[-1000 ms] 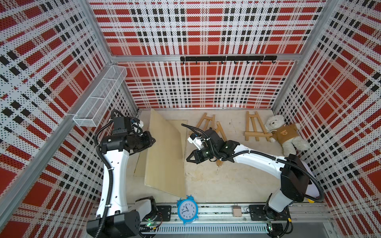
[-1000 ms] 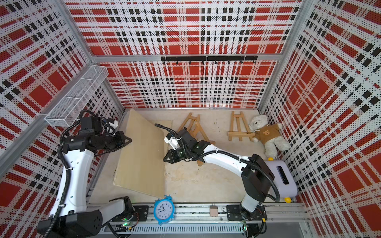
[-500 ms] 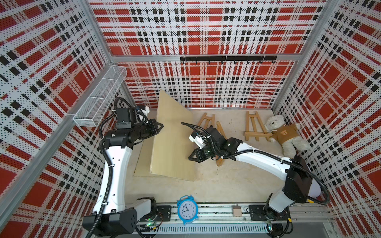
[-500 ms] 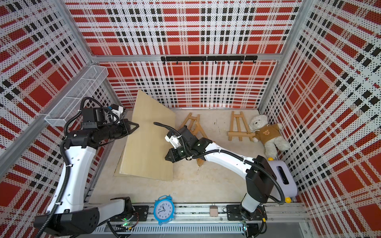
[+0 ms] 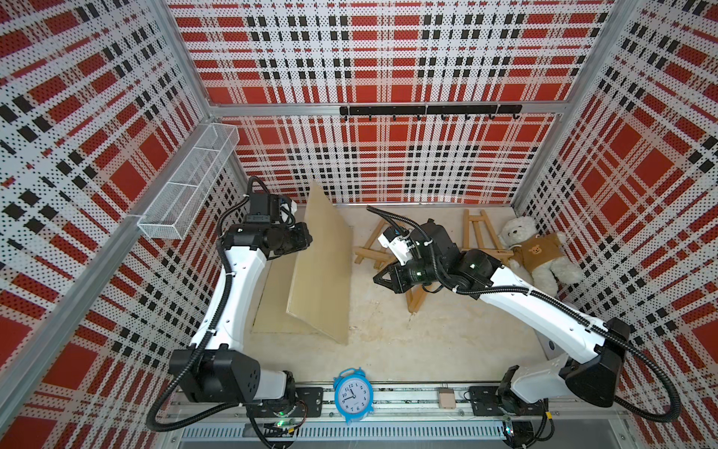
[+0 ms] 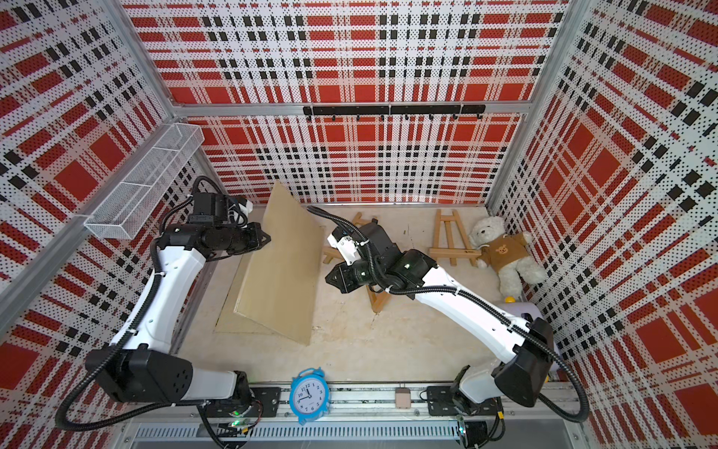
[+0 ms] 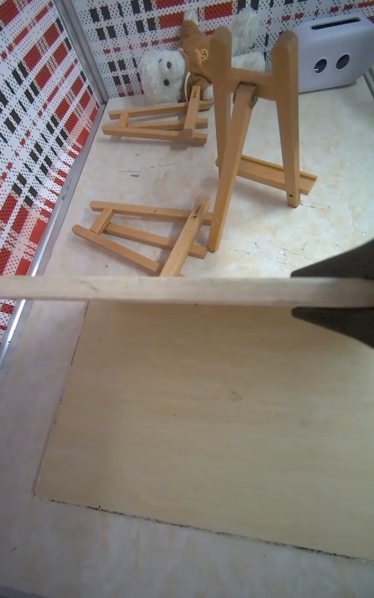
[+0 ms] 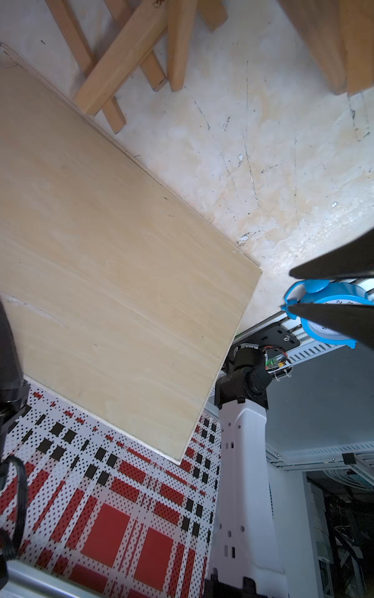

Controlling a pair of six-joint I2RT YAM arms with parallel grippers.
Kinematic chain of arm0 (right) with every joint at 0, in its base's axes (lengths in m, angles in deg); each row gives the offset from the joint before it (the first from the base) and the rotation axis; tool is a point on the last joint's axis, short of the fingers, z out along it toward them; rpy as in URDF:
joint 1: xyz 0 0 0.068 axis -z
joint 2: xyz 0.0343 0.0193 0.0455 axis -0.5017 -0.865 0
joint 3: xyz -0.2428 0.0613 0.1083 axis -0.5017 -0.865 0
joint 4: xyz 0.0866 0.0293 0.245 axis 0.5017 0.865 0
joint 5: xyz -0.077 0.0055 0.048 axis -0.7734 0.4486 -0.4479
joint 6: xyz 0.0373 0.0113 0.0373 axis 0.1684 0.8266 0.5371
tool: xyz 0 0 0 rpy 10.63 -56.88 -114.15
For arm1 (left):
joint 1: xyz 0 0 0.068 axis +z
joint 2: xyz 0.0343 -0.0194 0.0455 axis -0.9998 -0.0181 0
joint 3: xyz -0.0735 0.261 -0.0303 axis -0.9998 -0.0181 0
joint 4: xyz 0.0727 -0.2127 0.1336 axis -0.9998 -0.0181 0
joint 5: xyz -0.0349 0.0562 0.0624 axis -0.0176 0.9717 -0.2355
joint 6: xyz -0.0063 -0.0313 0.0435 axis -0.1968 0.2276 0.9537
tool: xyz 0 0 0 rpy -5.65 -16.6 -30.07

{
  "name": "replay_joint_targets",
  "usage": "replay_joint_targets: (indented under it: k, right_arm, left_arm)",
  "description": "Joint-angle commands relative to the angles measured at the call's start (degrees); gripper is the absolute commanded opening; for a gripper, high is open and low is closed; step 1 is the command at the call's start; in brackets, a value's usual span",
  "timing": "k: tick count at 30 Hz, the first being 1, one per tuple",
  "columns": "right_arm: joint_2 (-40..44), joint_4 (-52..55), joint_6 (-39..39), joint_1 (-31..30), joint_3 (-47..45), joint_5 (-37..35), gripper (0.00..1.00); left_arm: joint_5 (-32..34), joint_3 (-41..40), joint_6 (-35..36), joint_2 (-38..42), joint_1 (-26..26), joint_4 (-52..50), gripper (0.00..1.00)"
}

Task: Disassemble the easel
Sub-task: Place the drawing board on the drawing board.

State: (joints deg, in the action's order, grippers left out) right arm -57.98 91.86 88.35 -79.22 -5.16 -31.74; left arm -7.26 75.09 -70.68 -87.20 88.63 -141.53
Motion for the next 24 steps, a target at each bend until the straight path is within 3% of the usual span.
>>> replay_joint_targets:
  k: [1, 6, 11, 20, 24]
  right_arm:
    - [0.49, 1.37, -1.05, 0.12, -0.13, -1.17, 0.17]
    - [0.39, 2.90, -1.84, 1.11, 0.72, -1.15, 0.17]
    - [1.38, 4.05, -2.28, 2.73, 1.34, -1.61, 0.17]
    - [0.38, 5.32, -3.25, 4.68, 3.18, -1.01, 0.18]
    - [-1.25, 5.35, -3.59, 4.61, 4.42, -0.02, 0.18]
  left_arm:
    - [-1.47, 4.41, 1.36, 0.70, 1.17, 7.68, 0.00]
    - [-0.02, 2.37, 1.67, -0.63, 2.61, 9.09, 0.00]
    - [6.69, -0.21, 4.58, -1.06, 4.46, 5.95, 0.20]
    - [23.11, -0.78, 10.36, -2.26, 5.07, 0.51, 0.46]
    - [25.90, -0.08, 11.12, -2.81, 5.26, 0.55, 0.47]
